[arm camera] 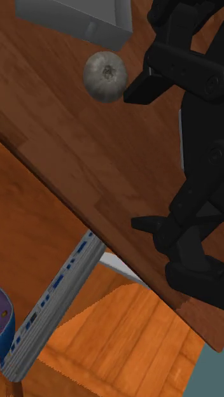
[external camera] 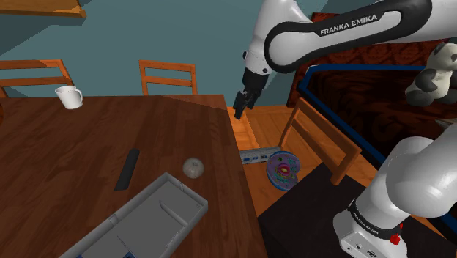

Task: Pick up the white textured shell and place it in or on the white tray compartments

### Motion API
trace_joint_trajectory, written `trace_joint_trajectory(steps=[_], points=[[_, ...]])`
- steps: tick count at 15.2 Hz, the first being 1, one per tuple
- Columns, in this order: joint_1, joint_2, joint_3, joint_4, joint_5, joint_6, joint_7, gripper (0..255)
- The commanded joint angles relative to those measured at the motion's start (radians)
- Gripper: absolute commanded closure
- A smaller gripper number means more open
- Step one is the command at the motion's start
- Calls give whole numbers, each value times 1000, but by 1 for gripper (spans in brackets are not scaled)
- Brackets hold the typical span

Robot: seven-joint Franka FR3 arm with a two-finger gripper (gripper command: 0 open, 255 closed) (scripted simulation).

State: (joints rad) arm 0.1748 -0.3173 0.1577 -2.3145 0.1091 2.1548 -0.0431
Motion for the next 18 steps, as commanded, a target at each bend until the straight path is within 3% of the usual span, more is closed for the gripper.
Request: trace_joint_trajectory(steps=[1,9,18], points=[[13,60,17,16,-7,56,-15,0],[65,309,90,137,-79,218,-35,0],[150,590,133,328,-232,331,-20,0]])
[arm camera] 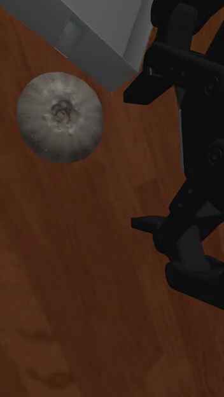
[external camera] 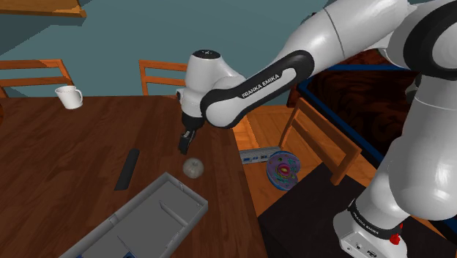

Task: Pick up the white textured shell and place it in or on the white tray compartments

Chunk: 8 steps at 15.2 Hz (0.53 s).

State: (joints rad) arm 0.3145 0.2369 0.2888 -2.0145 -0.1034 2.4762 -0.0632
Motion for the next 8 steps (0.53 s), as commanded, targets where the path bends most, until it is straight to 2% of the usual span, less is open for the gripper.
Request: trace_joint_trajectory(steps=[1,8], points=[[13,46,-1,29,-24,19,3,0],[28,120,-17,41,-58,78,26,0]])
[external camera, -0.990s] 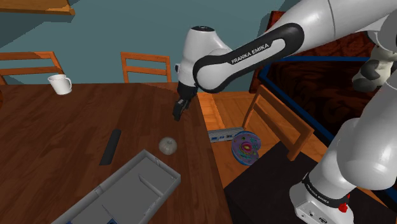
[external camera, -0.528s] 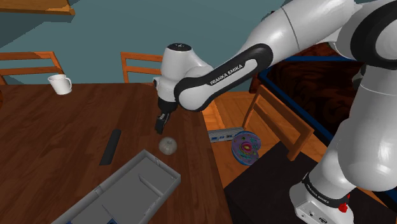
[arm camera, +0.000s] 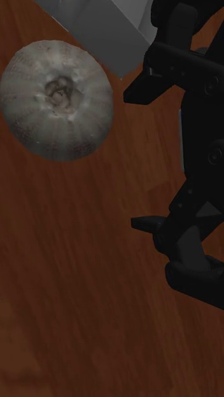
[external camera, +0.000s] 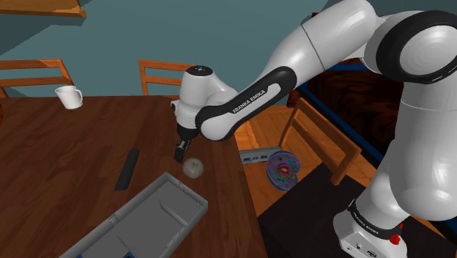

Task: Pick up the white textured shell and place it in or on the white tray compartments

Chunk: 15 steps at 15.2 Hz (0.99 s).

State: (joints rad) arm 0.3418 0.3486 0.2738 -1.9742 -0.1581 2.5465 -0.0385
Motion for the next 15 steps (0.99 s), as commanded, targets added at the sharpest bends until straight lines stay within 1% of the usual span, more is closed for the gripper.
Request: trace_joint_trajectory(steps=[1,8,9,15], points=[[1,8,-2,1,-3,8,1,0],[1,8,-2,1,-3,8,1,0],[1,8,-2,1,-3,8,1,255],[1,8,-2,1,-3,8,1,255]])
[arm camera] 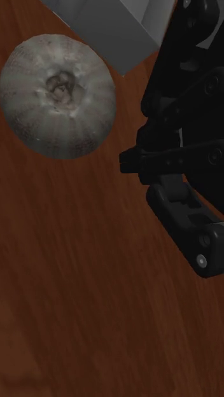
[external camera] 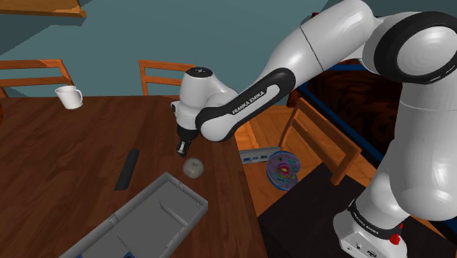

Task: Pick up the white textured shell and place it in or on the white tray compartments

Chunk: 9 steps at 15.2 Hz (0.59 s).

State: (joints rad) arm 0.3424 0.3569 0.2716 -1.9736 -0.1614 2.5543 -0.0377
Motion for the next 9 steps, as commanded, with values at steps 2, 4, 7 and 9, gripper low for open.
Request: trace_joint_trajectory(steps=[2,4,7,9], points=[[0,0,0,0,0,0,0,255],[0,0,0,0,0,0,0,0],[14,202,15,449,171,-666,144,0],[14,207,17,429,169,-641,145,0]])
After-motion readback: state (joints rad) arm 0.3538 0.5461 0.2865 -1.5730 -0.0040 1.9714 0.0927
